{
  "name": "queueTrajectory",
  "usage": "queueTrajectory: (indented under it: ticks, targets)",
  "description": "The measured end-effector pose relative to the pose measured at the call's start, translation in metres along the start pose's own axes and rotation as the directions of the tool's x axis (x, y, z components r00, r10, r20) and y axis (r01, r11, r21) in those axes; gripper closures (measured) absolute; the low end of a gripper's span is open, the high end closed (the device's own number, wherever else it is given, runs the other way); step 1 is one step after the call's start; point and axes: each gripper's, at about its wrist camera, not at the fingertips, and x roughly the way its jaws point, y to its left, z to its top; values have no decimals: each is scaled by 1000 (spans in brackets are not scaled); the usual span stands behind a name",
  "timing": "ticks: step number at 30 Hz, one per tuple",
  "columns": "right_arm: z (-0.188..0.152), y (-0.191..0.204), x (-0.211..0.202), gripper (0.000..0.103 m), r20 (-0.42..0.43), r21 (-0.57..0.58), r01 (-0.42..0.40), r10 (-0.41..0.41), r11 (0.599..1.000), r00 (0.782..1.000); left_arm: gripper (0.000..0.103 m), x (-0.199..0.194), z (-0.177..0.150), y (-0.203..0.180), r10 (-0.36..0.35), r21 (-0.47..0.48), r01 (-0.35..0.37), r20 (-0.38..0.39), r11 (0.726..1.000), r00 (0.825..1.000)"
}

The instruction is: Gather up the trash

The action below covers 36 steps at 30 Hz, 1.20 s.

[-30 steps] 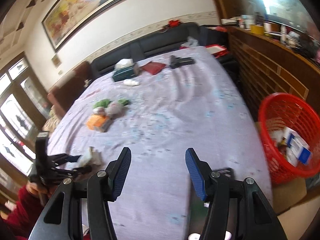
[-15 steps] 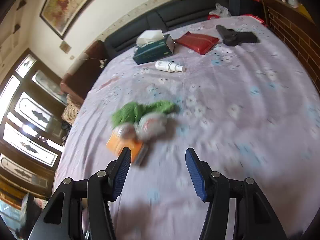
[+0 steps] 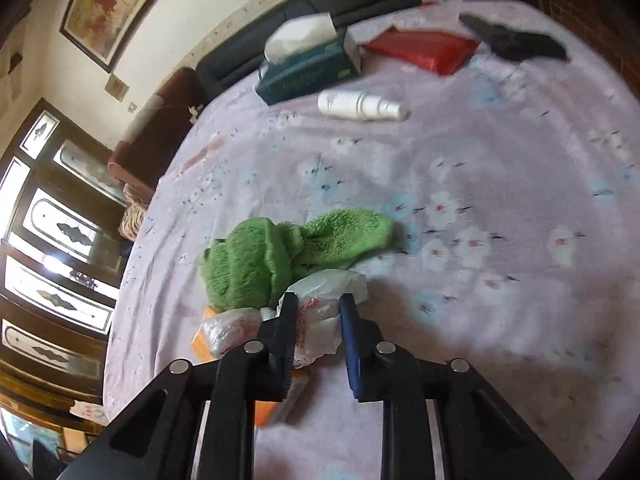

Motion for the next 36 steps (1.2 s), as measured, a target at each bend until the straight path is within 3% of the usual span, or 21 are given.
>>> queueTrajectory:
  ticks: [9, 14, 17, 22, 36]
  targets:
    - [-68, -3, -118, 83, 160, -88, 118, -103, 989, 982, 48, -8, -4, -32, -15, 43, 14, 23, 999, 1000]
    - [-120, -9, -171, 83, 274, -127, 191, -151, 973, 950, 48, -9, -9, -61, -27, 84, 24, 31, 996, 999]
    - [-148, -14, -186, 83, 341, -138, 282, -222, 949, 913, 48, -8, -12, -77, -31, 106, 28, 25, 994, 999]
    - [-175, -30, -206, 83, 400, -115, 327, -258, 938, 879, 48, -9, -17, -103, -25, 147, 20, 33, 989, 999]
    - [-194, -49, -214, 83, 424, -91, 324, -258, 942, 868, 48, -5, -18, -125, -9, 170, 7, 10, 985, 1000]
